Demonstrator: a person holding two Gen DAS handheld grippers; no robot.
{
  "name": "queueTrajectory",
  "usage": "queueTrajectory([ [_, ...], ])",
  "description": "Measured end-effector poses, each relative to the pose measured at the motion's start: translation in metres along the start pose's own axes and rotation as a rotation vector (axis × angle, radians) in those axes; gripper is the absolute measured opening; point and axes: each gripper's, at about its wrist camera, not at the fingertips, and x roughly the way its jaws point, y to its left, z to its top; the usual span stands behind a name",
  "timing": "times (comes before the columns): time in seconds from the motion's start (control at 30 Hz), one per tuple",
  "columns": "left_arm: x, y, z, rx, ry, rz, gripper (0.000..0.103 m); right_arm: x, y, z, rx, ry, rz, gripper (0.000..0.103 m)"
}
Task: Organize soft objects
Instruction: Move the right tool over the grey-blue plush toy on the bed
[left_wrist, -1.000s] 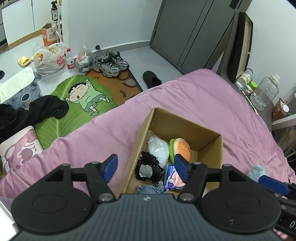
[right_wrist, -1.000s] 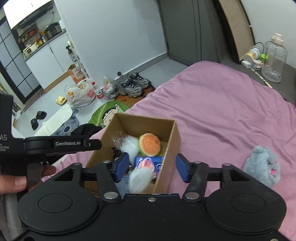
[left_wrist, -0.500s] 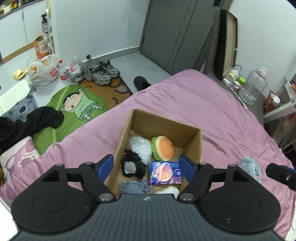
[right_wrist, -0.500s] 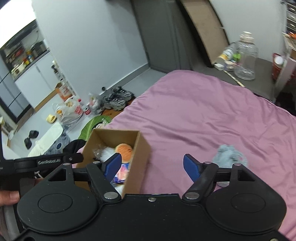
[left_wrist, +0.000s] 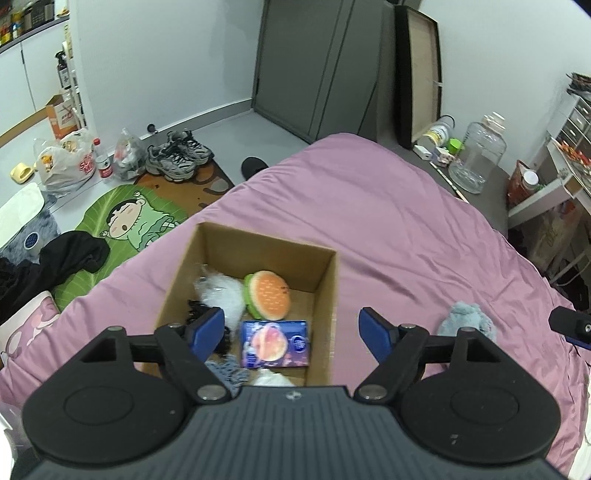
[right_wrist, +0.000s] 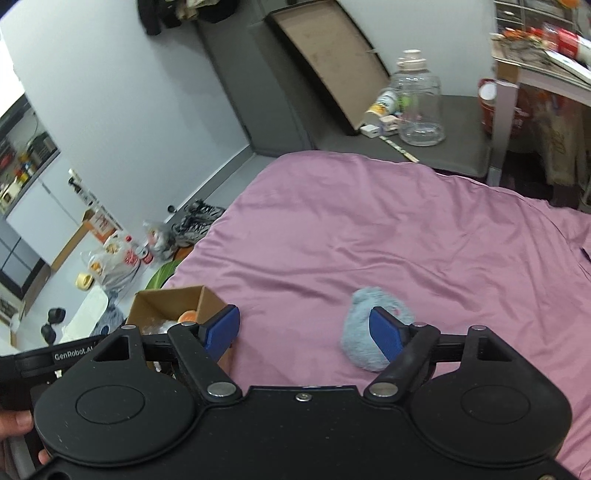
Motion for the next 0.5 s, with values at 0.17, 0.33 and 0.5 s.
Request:
queueTrajectory([
  [0.17, 0.005, -0.023, 0.000, 0.022, 0.007, -0.011, 0.079, 0.003, -0.027, 0.002, 0.070, -0.001, -0.004, 0.077],
  [0.33, 0.010, -0.047, 0.000, 0.034, 0.010, -0.029, 0.078, 0.008, -0.052, 0.004, 0.132, 0.001, -0.007, 0.076],
  [0.5, 0.019, -0.073, -0.001, 0.060, 0.012, -0.045, 0.078, 0.017, -0.079, 0.003, 0.191, 0.017, -0.009, 0.068],
])
